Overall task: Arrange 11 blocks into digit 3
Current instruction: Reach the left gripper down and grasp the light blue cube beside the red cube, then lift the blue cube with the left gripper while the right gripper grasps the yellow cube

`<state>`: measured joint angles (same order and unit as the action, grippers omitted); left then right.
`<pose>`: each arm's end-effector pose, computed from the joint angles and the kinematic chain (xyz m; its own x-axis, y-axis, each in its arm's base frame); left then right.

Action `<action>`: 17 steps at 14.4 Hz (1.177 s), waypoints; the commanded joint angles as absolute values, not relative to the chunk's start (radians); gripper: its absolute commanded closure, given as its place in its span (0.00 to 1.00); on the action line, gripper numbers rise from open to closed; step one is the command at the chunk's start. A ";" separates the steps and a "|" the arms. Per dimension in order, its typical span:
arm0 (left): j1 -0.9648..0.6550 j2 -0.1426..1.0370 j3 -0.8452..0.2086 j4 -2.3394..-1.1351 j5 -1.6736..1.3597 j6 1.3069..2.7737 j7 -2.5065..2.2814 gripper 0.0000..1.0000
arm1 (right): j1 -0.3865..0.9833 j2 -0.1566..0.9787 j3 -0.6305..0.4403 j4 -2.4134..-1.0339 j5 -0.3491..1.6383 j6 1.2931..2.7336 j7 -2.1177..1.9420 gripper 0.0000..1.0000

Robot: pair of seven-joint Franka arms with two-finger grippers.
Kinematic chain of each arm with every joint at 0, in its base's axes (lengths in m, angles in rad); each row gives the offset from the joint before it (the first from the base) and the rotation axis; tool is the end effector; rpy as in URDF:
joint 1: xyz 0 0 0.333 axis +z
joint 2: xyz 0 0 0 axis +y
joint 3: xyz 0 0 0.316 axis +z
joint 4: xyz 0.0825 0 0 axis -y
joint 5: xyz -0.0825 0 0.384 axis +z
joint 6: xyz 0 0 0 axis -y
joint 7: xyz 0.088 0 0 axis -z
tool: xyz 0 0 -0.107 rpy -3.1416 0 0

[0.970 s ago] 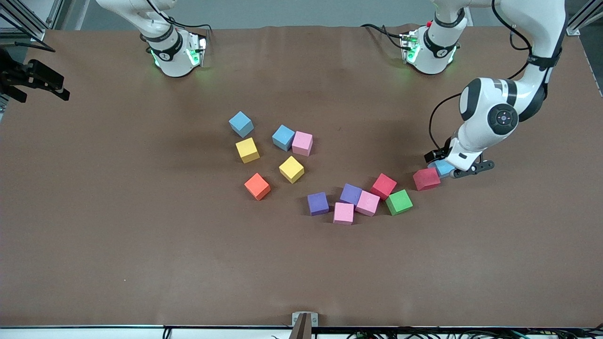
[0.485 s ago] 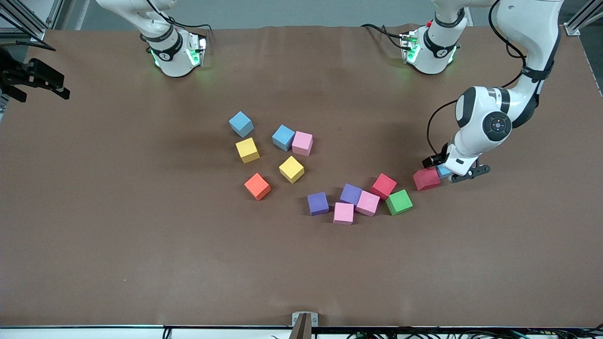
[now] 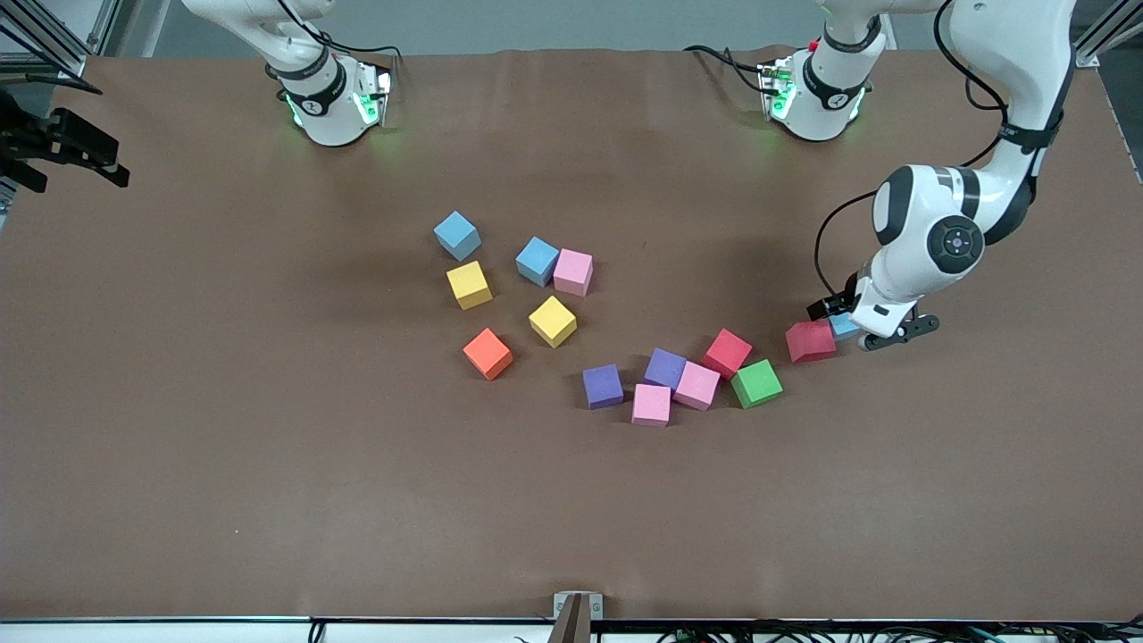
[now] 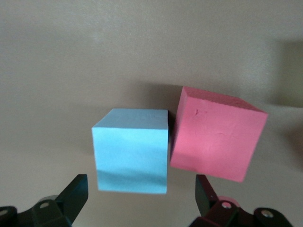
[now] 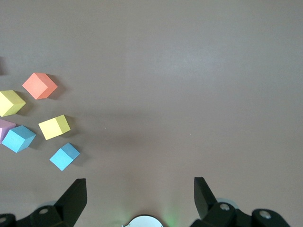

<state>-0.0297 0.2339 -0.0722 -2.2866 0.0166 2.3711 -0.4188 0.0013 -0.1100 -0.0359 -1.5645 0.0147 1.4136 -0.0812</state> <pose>0.5125 -0.0528 0.2384 0.9436 0.3008 -0.1382 0.2961 -0.9536 -0.0538 0.5024 -0.0169 0.6721 0.9980 0.0493 -0.0393 0.0484 -0.9986 -0.0218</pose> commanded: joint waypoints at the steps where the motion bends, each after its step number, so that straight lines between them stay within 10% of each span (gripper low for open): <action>1: -0.025 0.219 -0.075 -2.249 0.023 2.306 -0.430 0.00 | -0.006 -0.081 -0.037 -1.546 -0.003 1.417 -0.094 0.00; 17: -0.014 0.314 -0.075 -2.299 0.023 2.473 -0.442 0.00 | -0.029 0.166 -0.032 -1.583 0.061 1.632 0.216 0.00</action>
<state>-0.0170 0.3044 -0.0723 -2.3039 0.0166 2.4447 -0.4296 -0.0622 0.1751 -0.0430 -1.5663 0.0361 1.6134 0.0819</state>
